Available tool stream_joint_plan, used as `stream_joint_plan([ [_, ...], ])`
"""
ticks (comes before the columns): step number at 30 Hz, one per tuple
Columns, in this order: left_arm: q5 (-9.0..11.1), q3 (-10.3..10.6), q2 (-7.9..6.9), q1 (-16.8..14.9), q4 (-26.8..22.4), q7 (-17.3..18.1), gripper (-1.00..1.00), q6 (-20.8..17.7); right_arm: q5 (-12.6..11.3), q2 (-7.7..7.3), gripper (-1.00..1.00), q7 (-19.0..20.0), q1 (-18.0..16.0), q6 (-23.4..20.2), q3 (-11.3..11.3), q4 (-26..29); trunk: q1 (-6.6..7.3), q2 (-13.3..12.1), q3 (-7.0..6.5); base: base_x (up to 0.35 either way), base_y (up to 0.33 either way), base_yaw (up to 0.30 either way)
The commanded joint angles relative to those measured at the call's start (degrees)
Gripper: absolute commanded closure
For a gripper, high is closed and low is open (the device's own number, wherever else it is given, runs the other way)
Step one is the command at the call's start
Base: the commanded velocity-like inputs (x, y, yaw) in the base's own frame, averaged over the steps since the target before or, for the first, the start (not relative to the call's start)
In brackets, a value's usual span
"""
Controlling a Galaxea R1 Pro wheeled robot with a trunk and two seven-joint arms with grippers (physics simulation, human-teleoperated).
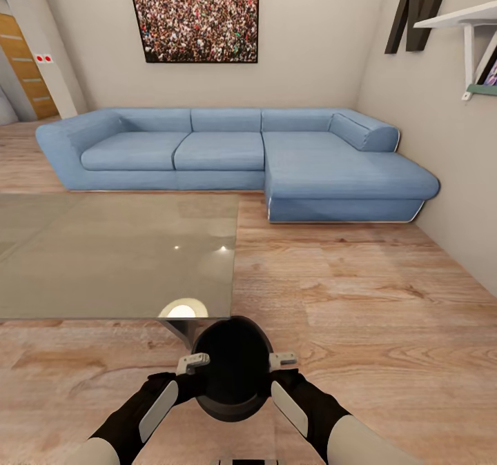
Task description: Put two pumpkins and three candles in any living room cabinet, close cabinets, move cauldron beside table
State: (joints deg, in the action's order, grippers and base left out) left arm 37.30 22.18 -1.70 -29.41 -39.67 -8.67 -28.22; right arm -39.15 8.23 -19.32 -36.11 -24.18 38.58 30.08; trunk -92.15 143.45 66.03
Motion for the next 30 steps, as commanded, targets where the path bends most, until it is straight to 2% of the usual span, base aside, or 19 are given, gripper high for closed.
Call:
stream_joint_plan([
  [1, -0.03, -0.21, -0.15, -0.03, -0.05, -0.53, 1.0, -0.26, -0.36, -0.06, 1.0, -0.47, -0.1, 0.18, 0.27, 1.12, 0.02, 0.03, 0.05, 0.0, 0.0, 0.0],
  [2, -0.03, -0.21, -0.15, -0.03, -0.05, -0.54, 1.0, -0.26, -0.33, -0.06, 1.0, -0.5, -0.1, 0.18, 0.27, 1.12, 0.02, 0.03, 0.05, 0.0, 0.0, 0.0],
  [3, -0.03, -0.21, -0.15, -0.03, -0.05, -0.55, 1.0, -0.26, -0.29, -0.06, -1.0, -0.54, -0.1, 0.18, 0.27, 1.12, 0.02, 0.03, 0.05, 0.0, 0.0, 0.0],
  [5, -0.03, -0.21, -0.17, -0.03, -0.05, -0.55, 1.0, -0.26, -0.24, -0.06, -1.0, -0.65, -0.1, 0.18, 0.27, 1.12, 0.02, 0.03, 0.05, 0.0, 0.0, 0.0],
  [6, -0.03, -0.21, -0.17, -0.03, -0.05, -0.56, -1.0, -0.26, -0.23, -0.06, -1.0, -0.68, -0.1, 0.18, 0.27, 1.12, 0.02, 0.03, 0.05, 0.0, 0.0, 0.0],
  [19, 0.04, -0.21, -0.24, -0.03, -0.05, -0.54, -1.0, -0.26, -0.22, -0.06, -1.0, -0.54, -0.1, 0.12, 0.27, 1.12, 0.02, 0.03, 0.05, 0.0, 0.0, 0.0],
  [30, 0.05, -0.25, -0.23, -0.03, -0.13, -0.5, -1.0, -0.4, -0.22, -0.06, -1.0, -0.54, -0.1, 0.1, 0.27, 1.12, 0.3, -0.12, -2.39, 0.0, 0.0, 0.0],
])
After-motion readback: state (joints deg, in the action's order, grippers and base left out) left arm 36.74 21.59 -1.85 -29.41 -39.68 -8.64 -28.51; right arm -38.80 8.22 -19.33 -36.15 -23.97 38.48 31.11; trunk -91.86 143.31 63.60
